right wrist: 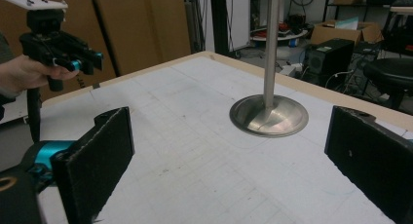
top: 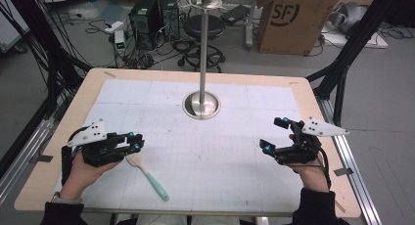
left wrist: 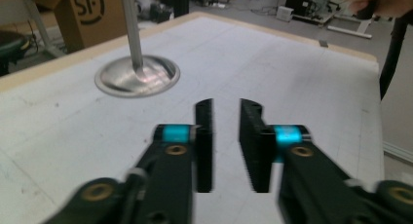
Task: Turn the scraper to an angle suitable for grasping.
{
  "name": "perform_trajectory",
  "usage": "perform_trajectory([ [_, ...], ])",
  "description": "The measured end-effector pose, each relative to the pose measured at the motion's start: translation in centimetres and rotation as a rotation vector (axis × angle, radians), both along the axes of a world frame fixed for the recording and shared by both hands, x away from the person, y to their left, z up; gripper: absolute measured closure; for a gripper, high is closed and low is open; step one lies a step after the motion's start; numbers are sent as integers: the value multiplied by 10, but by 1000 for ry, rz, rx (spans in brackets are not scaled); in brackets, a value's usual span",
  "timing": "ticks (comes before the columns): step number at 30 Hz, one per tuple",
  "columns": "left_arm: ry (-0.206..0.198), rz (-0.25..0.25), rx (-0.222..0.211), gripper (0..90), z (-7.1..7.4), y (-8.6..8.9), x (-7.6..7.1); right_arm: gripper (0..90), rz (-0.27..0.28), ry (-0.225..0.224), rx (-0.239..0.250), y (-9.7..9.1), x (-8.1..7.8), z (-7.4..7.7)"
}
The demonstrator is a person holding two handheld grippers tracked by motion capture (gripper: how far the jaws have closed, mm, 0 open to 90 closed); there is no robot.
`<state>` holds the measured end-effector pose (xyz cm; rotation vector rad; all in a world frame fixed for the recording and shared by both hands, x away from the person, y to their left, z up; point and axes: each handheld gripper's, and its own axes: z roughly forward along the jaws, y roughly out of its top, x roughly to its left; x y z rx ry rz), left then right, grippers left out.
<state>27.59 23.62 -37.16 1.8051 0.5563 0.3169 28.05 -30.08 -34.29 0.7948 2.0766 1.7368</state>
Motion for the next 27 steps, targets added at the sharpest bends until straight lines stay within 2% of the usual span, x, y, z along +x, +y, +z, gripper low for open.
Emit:
perform_trajectory([
  [1, 23, -3, 36, 846, -5, -1, -1, 27, 0, -1, 1, 0, 0, 0],
  [3, 31, -9, 53, 890, -8, -2, -2, 27, 2, 4, 4, 1, 1, 0],
  [4, 44, -28, 71, 897, -14, -2, -5, 27, 2, -1, 5, 1, 2, -1],
  [6, 53, -36, 80, 897, -18, -2, -7, 27, 4, 4, 5, 1, 4, -1],
  [8, 92, -53, 94, 897, -31, -2, -14, 27, 6, 9, 6, 2, 5, -2],
  [10, 103, -54, 99, 897, -36, -2, -17, 27, 9, 14, 1, 2, 7, -3],
  [11, 132, -66, 116, 897, -46, -2, -23, 27, 5, 17, 2, 2, 7, -3],
  [13, 153, -74, 138, 897, -53, -3, -29, 27, 2, 12, 8, 2, 8, -3],
  [15, 178, -92, 150, 897, -56, -3, -31, 27, 1, 9, 11, 2, 8, -2],
  [20, 190, -106, 162, 897, -60, -4, -34, 27, 5, 10, 13, 3, 8, -2],
  [23, 211, -118, 199, 897, -66, -7, -33, 27, 10, 9, 10, 4, 9, -3],
  [27, 240, -134, 209, 896, -69, -11, -30, 27, 18, 17, 7, 3, 11, -4],
])
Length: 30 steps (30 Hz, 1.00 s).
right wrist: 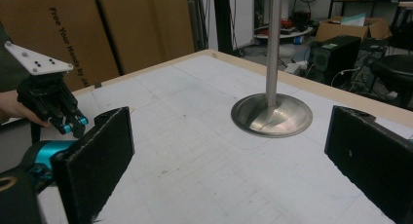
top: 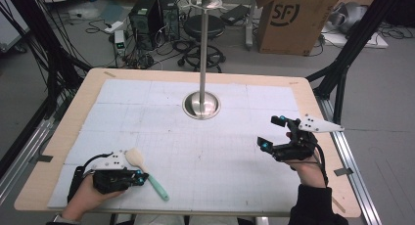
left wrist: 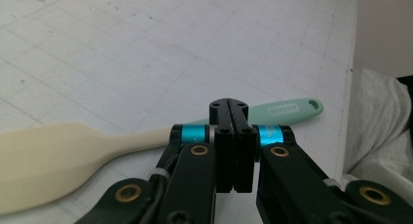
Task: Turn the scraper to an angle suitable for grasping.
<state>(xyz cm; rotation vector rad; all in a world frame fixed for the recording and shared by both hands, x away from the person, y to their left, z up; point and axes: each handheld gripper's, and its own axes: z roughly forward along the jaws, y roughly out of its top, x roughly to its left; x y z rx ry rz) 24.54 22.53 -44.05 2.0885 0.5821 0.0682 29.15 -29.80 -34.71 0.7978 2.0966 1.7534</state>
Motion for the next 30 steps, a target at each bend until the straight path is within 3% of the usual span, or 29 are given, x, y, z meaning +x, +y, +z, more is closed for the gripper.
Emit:
perform_trajectory([
  [8, 18, 1, 61, 896, -7, -6, 5, 27, -14, -5, 13, -5, -1, 0],
  [14, 3, 19, 63, 896, -10, -14, 11, 27, -18, 4, 4, -4, -1, -2],
  [18, -29, 64, 69, 896, -10, -23, 18, 27, -19, 8, 0, -3, -2, -3],
  [19, -36, 119, 74, 896, -11, -26, 24, 27, -18, 8, 0, -3, -3, -3],
  [20, -36, 119, 74, 896, -11, -26, 24, 27, -18, 9, -2, -3, -3, -3],
  [21, -54, 180, 91, 896, -10, -29, 30, 27, -18, 8, 1, -4, -4, -3],
  [22, -54, 180, 91, 896, -10, -29, 30, 28, -21, 8, 1, -4, -4, -3],
  [23, -63, 214, 94, 896, -11, -32, 38, 27, -22, 11, -1, -5, -5, -4],
  [30, -32, 254, 70, 896, -11, -38, 62, 27, -30, 15, -3, -7, -7, -6],
])
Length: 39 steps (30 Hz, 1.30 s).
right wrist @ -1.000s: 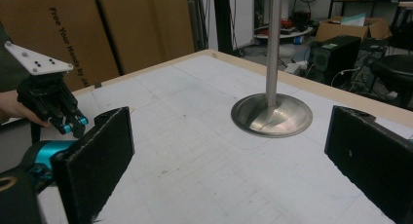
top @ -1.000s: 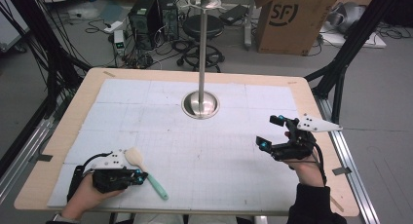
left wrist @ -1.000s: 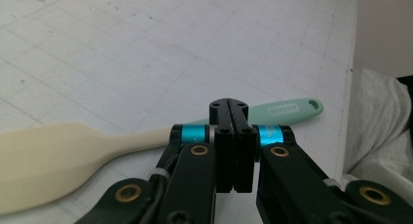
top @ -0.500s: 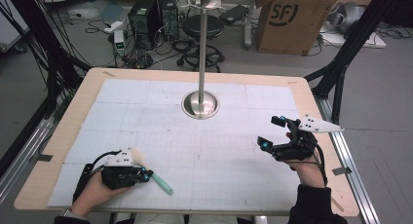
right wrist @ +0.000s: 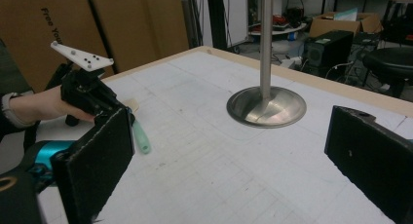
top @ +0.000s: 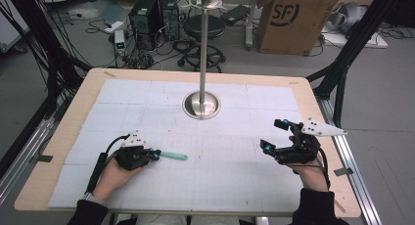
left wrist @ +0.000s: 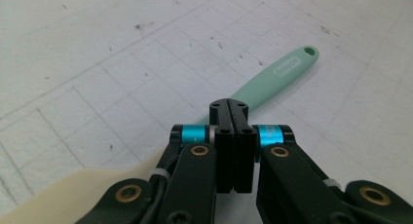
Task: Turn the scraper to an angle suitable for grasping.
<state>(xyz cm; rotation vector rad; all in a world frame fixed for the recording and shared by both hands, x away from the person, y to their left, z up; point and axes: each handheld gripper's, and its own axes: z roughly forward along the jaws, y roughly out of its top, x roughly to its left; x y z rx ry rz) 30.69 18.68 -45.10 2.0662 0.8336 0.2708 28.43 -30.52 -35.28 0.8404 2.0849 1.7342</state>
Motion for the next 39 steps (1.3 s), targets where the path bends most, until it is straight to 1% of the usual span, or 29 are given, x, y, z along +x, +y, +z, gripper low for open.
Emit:
perform_trajectory([
  [1, 0, 0, 0, 896, 0, 0, 0, 27, 1, -2, 1, 0, 0, 0],
  [2, -19, -6, -8, 896, 1, 2, 1, 27, -1, 0, 3, -1, 0, 0],
  [3, -33, 0, -22, 896, 3, 5, 3, 28, 0, -2, 4, -1, -1, 0],
  [5, -38, 47, -66, 896, 9, 13, 9, 28, -1, -5, 7, -2, -1, 0],
  [7, -49, 79, -88, 896, 11, 19, 16, 27, -4, 0, 10, -3, -2, 0],
  [8, -38, 88, -76, 897, 10, 20, 19, 27, -5, 4, 14, -3, -2, -1],
  [9, -30, 87, -50, 897, 9, 19, 22, 27, -4, 1, 17, -3, -2, -1],
  [10, -30, 87, -29, 897, 5, 16, 26, 28, -5, 1, 18, -3, -2, -1],
  [11, -30, 87, -29, 897, 5, 16, 26, 27, -4, -1, 17, -4, -2, -1],
  [12, -27, 90, -16, 897, 3, 15, 29, 28, -5, 0, 19, -4, -2, -1],
  [13, -1, 94, 7, 896, -1, 14, 33, 27, -4, -1, 20, -4, -3, -1],
  [15, 5, 98, 5, 896, -1, 15, 33, 28, -3, 1, 21, -4, -3, -1],
  [16, 5, 93, 11, 897, 0, 16, 33, 28, -3, 1, 21, -4, -3, -1],
  [18, 0, 80, 34, 898, 1, 14, 29, 28, -1, 5, 20, -4, -2, -2],
  [19, 5, 60, 62, 898, 3, 13, 24, 27, -2, 6, 19, -4, -1, -2],
  [20, 5, 60, 62, 898, 3, 13, 24, 27, -2, 6, 19, -4, -1, -2],
  [21, 10, 55, 73, 898, 5, 13, 21, 28, -2, 10, 20, -4, -1, -3],
  [22, 23, 46, 74, 898, 6, 13, 16, 27, -1, 9, 19, -4, -1, -3],
  [24, 37, 39, 70, 898, 6, 16, 11, 28, -2, 13, 20, -4, -1, -3],
  [25, 37, 39, 70, 898, 6, 16, 11, 28, -3, 8, 21, -4, -1, -3],
  [27, 44, 30, 71, 898, 6, 18, 6, 28, 0, 7, 21, -4, -2, -3],
  [30, 65, 37, 74, 898, 8, 22, -4, 28, 5, 4, 22, -4, -2, -2],
  [31, 78, 39, 80, 898, 9, 24, -11, 28, 4, 3, 21, -4, -2, -2],
  [32, 78, 39, 80, 898, 9, 24, -11, 28, 7, 2, 21, -3, -1, -2],
  [35, 81, 32, 74, 898, 9, 28, -22, 28, 11, 7, 18, -1, -1, -2],
  [37, 83, 41, 67, 898, 9, 30, -28, 27, 13, 7, 16, -1, -1, -2],
  [39, 75, 43, 75, 897, 9, 31, -33, 28, 18, 6, 16, 0, -1, -2],
])
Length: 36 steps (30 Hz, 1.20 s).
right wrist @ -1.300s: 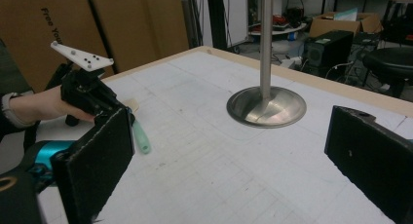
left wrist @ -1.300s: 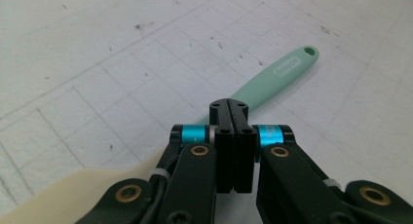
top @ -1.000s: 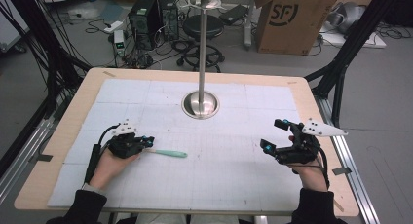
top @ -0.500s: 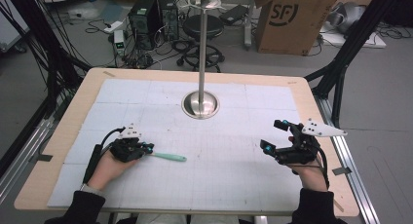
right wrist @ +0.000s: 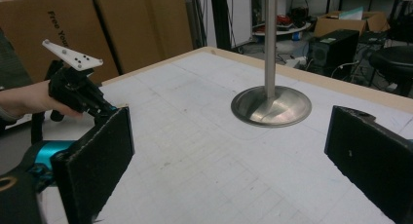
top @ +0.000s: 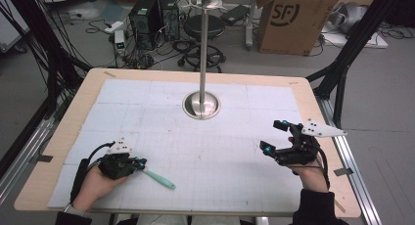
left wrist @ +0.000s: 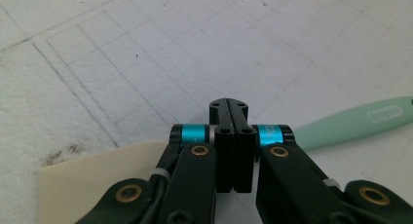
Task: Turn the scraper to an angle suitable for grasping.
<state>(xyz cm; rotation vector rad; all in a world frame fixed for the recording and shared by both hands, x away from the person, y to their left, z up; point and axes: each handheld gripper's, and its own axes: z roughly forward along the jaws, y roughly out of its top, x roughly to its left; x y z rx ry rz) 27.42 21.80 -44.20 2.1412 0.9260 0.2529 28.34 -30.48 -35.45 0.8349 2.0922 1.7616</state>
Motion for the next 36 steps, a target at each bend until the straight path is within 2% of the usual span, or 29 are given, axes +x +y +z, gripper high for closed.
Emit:
perform_trajectory([
  [2, -23, 18, 6, 897, 1, 1, -4, 28, 3, -4, 2, 0, -1, 1],
  [4, -51, 21, -35, 897, 5, 3, -7, 27, 4, -8, 9, 0, -1, 2],
  [6, -70, -5, -68, 897, 10, 3, -15, 28, 2, -12, 11, -1, -1, 3],
  [10, -73, -103, -69, 897, 10, -7, -33, 28, -3, -13, 21, -3, -1, 4],
  [13, -47, -200, -74, 897, 5, -19, -43, 27, -3, -12, 21, -3, 0, 3],
  [16, -34, -303, -45, 897, -2, -35, -48, 28, 3, -8, 15, -1, 0, 2],
  [18, -41, -333, -47, 897, -5, -41, -47, 28, 3, -6, 11, -1, 0, 2],
  [22, -36, -295, -58, 898, -6, -47, -36, 28, 2, -11, 7, 1, -1, 2],
  [26, -44, -251, -53, 898, -6, -59, -21, 28, 4, -14, 6, 2, -3, 3],
  [27, -49, -229, -60, 898, -7, -65, -13, 28, 6, -10, 7, 3, -4, 4],
  [29, -53, -216, -66, 898, -8, -67, -9, 28, 6, -10, 6, 3, -4, 3],
  [30, -73, -194, -70, 897, -9, -69, -4, 28, 0, -15, 4, 3, -4, 3],
  [31, -65, -151, -76, 897, -10, -73, 5, 29, -6, -23, 4, 2, -3, 3],
  [32, -65, -151, -76, 898, -10, -73, 5, 28, -8, -23, 3, 2, -3, 3],
  [34, -73, -106, -69, 897, -10, -77, 14, 28, -10, -20, 5, 2, -3, 3],
  [36, -62, -72, -83, 898, -10, -79, 21, 29, -12, -22, 8, 1, -3, 3],
])
